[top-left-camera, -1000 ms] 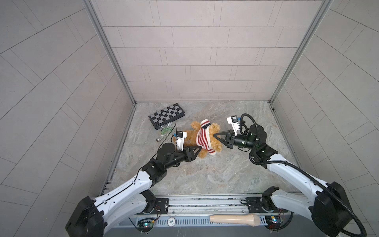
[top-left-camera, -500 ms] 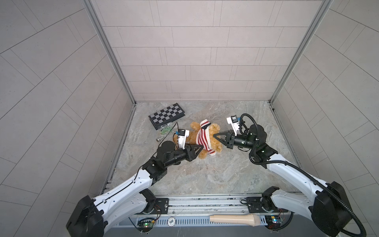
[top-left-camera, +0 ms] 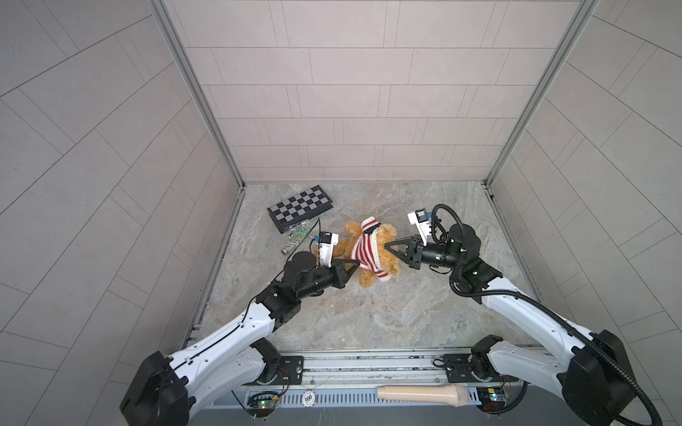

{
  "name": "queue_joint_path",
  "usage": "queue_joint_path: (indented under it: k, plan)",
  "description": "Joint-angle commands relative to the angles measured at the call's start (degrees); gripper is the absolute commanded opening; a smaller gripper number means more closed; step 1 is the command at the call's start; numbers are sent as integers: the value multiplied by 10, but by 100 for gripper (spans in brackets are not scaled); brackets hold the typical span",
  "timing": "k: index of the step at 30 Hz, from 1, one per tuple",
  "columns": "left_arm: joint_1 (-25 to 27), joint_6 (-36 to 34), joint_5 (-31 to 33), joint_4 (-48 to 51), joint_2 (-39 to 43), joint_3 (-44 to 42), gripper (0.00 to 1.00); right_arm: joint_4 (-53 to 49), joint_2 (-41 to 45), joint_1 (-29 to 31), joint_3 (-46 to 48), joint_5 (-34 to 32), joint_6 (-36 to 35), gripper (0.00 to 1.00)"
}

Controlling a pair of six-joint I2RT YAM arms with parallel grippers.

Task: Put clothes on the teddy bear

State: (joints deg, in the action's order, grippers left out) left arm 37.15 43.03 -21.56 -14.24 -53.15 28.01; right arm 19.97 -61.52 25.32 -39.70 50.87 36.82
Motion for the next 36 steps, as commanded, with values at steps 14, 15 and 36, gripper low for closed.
queue_joint_path:
  k: [14, 15, 36]
  plan:
    - [-41, 20, 49, 55, 31, -27, 0, -90, 67, -5, -37, 43, -115, 0]
    - [-37, 12, 49, 63, 35, -22, 0, -105, 69, -5, -38, 40, -132, 0]
    - [10, -72, -55, 132, 31, 151, 63, -310, 131, 27, -46, 2, -491, 0]
